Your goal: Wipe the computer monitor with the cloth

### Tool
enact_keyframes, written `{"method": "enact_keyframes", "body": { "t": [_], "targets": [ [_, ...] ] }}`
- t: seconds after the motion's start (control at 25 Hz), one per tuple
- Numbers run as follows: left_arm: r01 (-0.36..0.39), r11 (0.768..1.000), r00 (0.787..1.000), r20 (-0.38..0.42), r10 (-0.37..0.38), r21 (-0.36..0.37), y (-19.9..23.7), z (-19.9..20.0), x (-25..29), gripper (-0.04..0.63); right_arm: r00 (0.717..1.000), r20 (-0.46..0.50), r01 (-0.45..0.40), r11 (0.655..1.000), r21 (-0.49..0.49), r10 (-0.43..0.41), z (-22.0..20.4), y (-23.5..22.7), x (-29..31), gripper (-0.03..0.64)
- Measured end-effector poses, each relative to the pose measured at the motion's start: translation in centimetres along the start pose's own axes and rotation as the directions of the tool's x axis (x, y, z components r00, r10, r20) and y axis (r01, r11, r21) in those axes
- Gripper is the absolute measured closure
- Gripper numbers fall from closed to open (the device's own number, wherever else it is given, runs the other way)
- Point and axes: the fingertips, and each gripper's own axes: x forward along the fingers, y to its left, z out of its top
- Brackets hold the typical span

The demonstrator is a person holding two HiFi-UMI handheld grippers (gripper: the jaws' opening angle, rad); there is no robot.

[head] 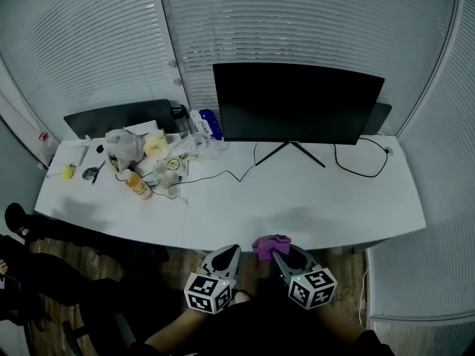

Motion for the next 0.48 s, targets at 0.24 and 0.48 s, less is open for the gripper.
{"method": "enact_keyframes", "body": {
  "t": [0.24,0.48],
  "targets": [
    [-0.005,1.000,1.000,0.005,0.005,-0.003,0.02,-0.26,-0.29,0.591,1.000,-0.004,0.000,1.000,0.002,0.000,-0.31,0.04,-0.09,0.476],
    [0.006,1.000,1.000,0.001,-0.006,-0.002,-0.52,-0.42,-0.18,0.591,1.000,-0.004,0.004,1.000,0.005,-0.004,-0.49,-0.17,-0.50,0.476]
  ]
}}
